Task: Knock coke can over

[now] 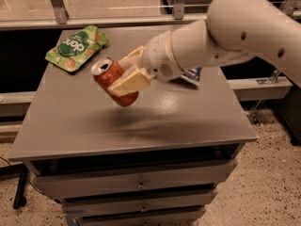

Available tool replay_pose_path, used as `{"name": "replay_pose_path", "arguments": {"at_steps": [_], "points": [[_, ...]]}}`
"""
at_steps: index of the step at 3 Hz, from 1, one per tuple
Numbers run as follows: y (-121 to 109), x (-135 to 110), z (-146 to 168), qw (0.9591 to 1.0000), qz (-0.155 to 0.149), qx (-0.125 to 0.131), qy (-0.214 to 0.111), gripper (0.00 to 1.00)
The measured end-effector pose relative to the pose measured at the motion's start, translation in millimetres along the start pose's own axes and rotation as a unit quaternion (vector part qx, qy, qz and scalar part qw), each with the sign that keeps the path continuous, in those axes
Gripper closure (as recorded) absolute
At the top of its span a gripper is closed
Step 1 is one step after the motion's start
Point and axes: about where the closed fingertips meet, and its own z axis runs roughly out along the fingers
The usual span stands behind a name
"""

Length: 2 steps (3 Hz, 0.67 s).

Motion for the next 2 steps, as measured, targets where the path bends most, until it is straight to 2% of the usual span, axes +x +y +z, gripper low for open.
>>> {"name": "replay_pose_path", "arguments": {"at_steps": [1, 2], "points": [[10, -8, 5, 0.9945, -0.027, -0.028, 0.097, 1.00], [32, -7, 32, 0.9751, -0.068, -0.070, 0.199, 1.00]]}}
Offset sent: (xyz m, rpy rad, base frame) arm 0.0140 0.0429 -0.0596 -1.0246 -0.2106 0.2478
